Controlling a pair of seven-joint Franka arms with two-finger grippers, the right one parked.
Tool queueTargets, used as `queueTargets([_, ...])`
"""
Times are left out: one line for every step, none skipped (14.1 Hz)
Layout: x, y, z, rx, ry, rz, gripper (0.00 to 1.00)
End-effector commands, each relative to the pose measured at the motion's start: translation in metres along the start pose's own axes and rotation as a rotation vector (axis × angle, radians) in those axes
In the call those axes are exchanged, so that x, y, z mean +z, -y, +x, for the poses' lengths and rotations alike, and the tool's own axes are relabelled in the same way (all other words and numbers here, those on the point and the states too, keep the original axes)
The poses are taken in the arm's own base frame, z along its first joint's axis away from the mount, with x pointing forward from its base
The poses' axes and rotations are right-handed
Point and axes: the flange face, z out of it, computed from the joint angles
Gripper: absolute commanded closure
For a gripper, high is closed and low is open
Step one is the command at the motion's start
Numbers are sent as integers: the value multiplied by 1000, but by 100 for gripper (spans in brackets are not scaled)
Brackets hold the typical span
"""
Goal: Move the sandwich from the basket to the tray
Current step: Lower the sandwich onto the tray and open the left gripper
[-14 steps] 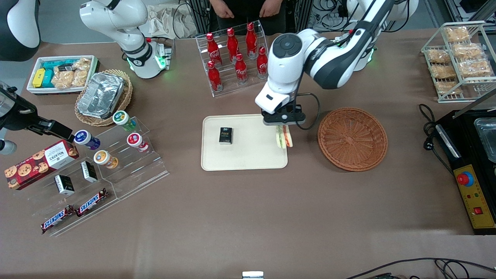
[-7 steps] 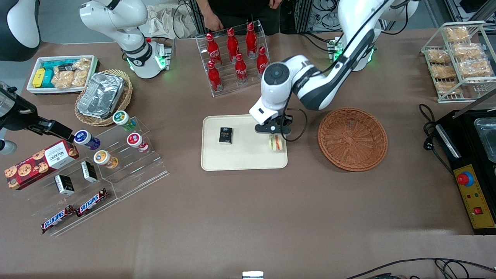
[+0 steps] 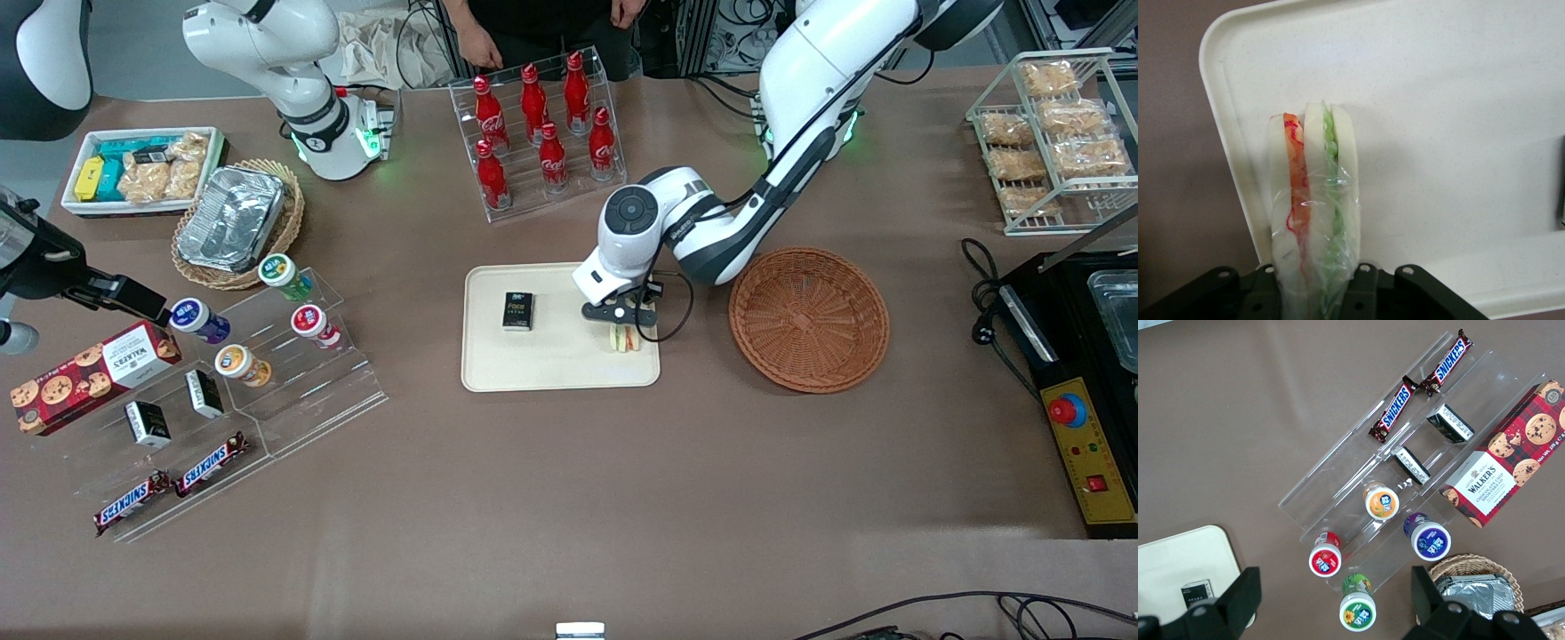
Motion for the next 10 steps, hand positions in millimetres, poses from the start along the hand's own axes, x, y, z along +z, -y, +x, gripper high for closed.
queueTargets([6, 0, 4, 18, -14, 5, 100])
queueTargets([9, 9, 10, 1, -15, 16, 100])
queueTargets([10, 9, 10, 2, -13, 16, 45])
queueTargets([10, 10, 10, 6, -14, 18, 1])
queueTargets([9, 10, 11, -4, -15, 18, 0])
queueTargets([9, 11, 10, -6, -15, 20, 0])
queueTargets([7, 10, 12, -6, -18, 20, 0])
queueTargets([2, 10, 13, -8, -25, 21, 0])
queueTargets([-3, 12, 14, -10, -31, 25, 0])
queueTargets([-13, 13, 16, -16, -39, 34, 0])
